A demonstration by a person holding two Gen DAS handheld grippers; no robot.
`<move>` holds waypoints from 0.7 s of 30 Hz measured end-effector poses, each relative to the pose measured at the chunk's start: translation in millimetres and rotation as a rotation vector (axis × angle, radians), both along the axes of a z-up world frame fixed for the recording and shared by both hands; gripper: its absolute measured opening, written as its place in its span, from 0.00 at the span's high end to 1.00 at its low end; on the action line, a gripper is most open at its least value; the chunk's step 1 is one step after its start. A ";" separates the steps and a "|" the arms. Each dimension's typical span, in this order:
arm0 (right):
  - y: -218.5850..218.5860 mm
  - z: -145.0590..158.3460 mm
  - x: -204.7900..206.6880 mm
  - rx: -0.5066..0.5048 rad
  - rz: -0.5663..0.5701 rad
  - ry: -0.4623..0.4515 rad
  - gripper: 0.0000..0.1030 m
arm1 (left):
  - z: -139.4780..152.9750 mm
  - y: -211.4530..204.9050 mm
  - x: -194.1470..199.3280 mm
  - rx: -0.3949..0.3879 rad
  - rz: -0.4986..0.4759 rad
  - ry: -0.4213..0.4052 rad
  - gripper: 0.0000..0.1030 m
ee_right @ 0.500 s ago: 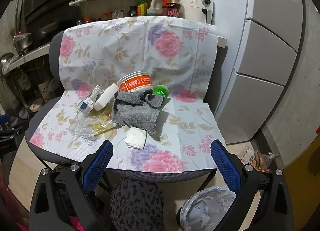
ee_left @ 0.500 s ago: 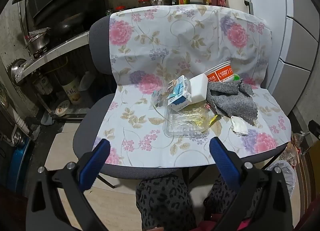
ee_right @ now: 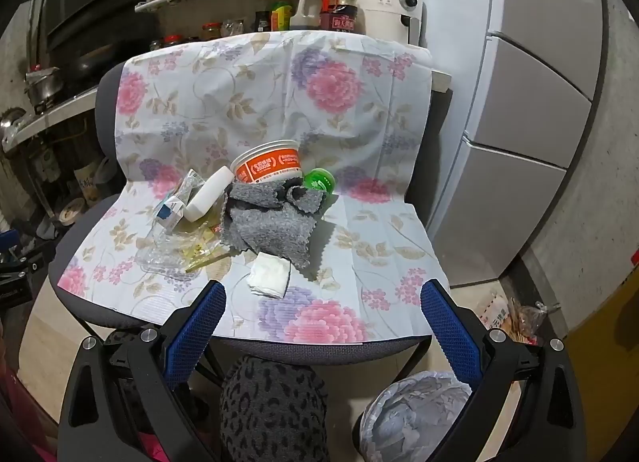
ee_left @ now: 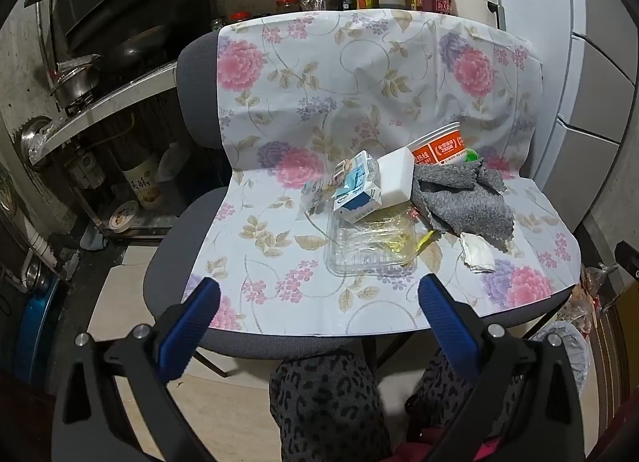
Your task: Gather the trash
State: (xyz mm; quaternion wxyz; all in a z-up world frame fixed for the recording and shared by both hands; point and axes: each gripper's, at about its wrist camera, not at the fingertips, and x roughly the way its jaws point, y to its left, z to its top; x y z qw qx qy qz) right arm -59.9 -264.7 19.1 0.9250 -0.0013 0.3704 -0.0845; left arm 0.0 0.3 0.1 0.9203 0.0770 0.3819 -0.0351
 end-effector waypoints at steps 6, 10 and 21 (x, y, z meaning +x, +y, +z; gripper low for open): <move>-0.3 -1.3 0.3 0.002 0.002 0.001 0.06 | 0.1 0.0 0.0 0.001 0.004 -0.001 0.06; 0.0 -1.8 0.5 0.003 0.004 0.002 0.06 | -0.4 -1.4 -0.3 0.001 0.005 0.002 0.06; 0.5 -2.7 -0.1 0.005 0.002 0.003 0.06 | 0.7 -0.7 -0.8 0.000 0.011 0.000 0.06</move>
